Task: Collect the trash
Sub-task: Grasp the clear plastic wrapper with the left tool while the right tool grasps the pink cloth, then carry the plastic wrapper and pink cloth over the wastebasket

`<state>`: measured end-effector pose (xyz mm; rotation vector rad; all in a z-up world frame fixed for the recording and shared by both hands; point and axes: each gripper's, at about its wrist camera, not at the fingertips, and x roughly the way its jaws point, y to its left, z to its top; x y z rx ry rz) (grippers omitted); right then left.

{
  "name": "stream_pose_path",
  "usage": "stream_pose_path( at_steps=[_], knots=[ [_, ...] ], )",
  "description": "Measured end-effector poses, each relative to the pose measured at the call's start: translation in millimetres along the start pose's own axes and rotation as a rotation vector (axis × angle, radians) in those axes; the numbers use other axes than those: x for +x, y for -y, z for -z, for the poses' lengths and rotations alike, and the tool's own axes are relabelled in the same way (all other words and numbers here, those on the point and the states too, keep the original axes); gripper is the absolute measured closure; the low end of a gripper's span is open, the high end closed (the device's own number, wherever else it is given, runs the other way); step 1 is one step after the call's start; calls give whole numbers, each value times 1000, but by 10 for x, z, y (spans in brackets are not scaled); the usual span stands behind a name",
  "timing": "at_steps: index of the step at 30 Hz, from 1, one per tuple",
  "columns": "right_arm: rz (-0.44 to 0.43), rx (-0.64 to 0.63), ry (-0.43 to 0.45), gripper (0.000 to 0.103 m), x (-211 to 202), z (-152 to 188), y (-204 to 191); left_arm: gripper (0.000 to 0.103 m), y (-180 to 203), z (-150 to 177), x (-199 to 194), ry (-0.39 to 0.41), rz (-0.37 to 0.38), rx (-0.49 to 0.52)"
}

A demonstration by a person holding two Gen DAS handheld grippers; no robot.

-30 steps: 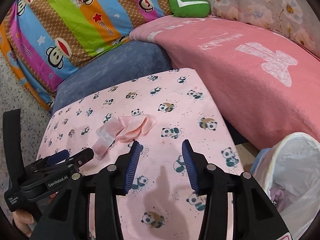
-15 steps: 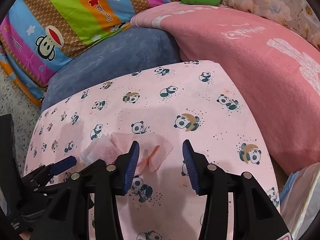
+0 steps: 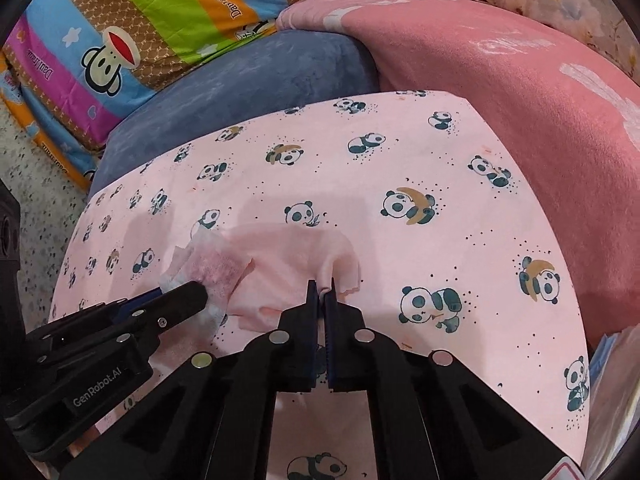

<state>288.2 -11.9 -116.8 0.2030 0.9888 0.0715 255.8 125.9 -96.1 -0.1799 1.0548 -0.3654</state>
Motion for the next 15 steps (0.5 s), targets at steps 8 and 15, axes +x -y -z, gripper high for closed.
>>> stream_pose_path(
  at_steps=[8, 15],
  knots=[
    [-4, 13, 121, 99, -606, 3, -6, 90, 234, -43, -403, 66, 5, 27],
    [-7, 30, 242, 99, -1365, -31, 113, 90, 603, -33, -827, 136, 23, 81]
  ],
)
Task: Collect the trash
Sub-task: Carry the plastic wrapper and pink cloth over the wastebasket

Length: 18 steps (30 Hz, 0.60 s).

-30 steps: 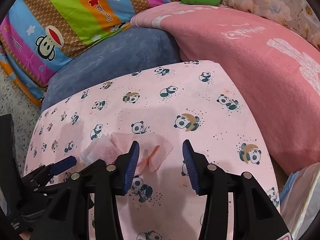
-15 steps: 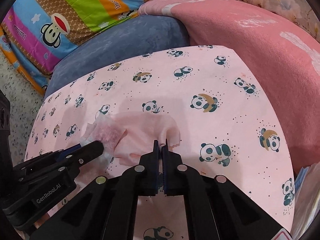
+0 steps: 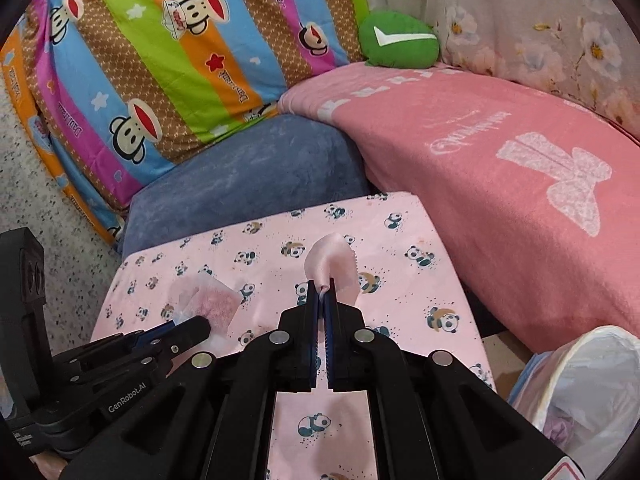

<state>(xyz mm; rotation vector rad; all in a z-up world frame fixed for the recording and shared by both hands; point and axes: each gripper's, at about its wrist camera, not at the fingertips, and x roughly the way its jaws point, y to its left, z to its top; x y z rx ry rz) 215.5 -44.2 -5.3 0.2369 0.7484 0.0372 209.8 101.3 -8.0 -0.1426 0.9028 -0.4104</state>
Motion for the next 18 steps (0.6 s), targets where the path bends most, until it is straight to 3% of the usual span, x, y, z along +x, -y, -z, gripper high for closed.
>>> stream_pose_path(
  at_steps=[8, 18],
  knots=[
    [10, 29, 111, 99, -794, -96, 216, 90, 501, 34, -351, 52, 37, 73],
    [57, 85, 203, 99, -1710, 28, 731, 89, 1240, 250, -538, 65, 84, 180]
  ],
)
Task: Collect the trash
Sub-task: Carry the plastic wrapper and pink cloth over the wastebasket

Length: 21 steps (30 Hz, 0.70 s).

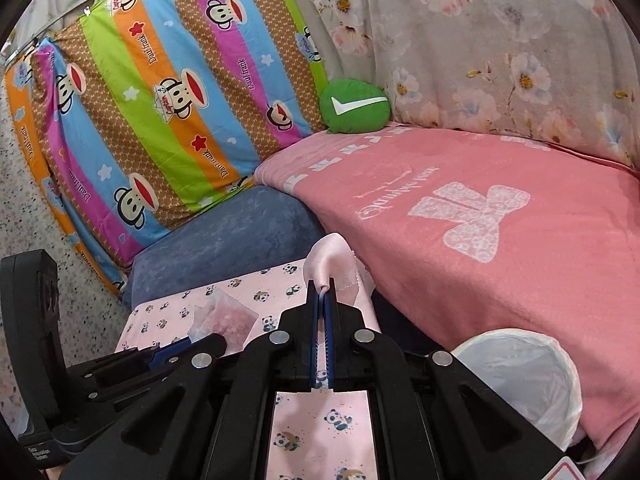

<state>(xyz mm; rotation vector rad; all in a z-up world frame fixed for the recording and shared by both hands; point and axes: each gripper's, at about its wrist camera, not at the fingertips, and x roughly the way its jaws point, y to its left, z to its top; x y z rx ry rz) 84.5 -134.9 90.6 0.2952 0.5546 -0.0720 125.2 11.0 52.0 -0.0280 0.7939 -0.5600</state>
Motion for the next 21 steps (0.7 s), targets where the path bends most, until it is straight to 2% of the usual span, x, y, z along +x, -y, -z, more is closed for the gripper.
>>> stream_pose_path(
  at_steps=[12, 21],
  knots=[
    [67, 95, 50, 99, -633, 87, 792, 89, 860, 109, 93, -27, 61, 130],
    [111, 159, 54, 99, -867, 240, 1351, 89, 1264, 223, 205, -61, 84, 190]
  ],
)
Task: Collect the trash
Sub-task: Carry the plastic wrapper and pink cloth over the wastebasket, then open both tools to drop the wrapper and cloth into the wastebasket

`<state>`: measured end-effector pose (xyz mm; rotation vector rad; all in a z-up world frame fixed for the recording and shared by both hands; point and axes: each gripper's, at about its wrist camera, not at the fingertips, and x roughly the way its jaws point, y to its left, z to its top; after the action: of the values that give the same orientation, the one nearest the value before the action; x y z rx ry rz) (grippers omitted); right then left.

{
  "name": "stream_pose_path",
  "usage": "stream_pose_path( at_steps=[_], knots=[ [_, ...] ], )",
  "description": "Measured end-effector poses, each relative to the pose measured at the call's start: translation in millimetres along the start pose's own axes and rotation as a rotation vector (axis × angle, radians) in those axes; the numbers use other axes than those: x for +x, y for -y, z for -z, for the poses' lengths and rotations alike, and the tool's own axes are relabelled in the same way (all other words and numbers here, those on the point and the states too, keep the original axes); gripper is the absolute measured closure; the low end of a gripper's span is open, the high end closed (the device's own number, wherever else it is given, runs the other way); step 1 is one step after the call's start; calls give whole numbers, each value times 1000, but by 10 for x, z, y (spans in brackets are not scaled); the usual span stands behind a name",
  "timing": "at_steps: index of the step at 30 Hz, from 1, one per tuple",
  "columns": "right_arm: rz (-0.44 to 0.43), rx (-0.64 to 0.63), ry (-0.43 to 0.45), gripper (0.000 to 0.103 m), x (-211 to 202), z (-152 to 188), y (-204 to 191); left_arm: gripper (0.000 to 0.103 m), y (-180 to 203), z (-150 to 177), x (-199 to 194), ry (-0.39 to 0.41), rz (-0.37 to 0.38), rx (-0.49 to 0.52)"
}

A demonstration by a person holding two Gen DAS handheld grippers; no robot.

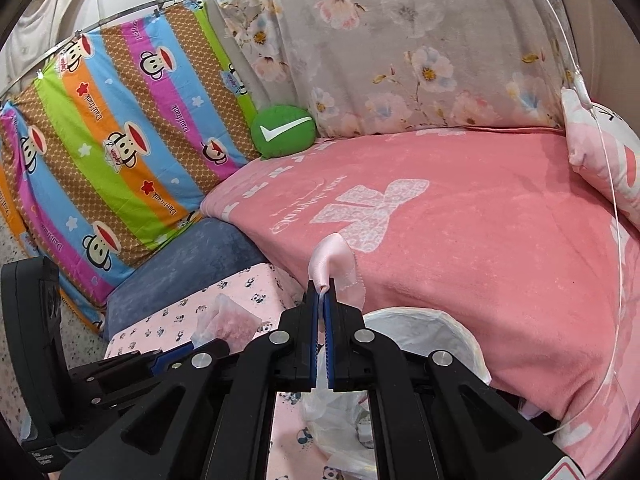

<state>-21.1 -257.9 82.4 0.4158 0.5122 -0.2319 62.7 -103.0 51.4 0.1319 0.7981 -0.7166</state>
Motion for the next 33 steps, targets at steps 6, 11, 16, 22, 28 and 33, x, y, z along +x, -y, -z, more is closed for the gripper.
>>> stream_pose_path(
  at_steps=[6, 11, 16, 22, 28, 33],
  knots=[
    [16, 25, -19, 99, 2, 51, 268, 89, 159, 26, 110, -25, 10, 20],
    [27, 41, -30, 99, 19, 85, 399, 88, 234, 48, 212, -45, 20, 26],
    [35, 53, -41, 99, 50, 123, 467, 86, 281, 62, 305, -53, 18, 30],
    [41, 47, -45, 94, 89, 146, 499, 34, 272, 63, 309, -16, -46, 27],
    [44, 40, -55, 92, 114, 161, 461, 33, 171, 76, 286, -8, -86, 12],
    [56, 20, -66, 75, 116, 174, 405, 32, 98, 120, 236, 2, -111, -2]
  ],
)
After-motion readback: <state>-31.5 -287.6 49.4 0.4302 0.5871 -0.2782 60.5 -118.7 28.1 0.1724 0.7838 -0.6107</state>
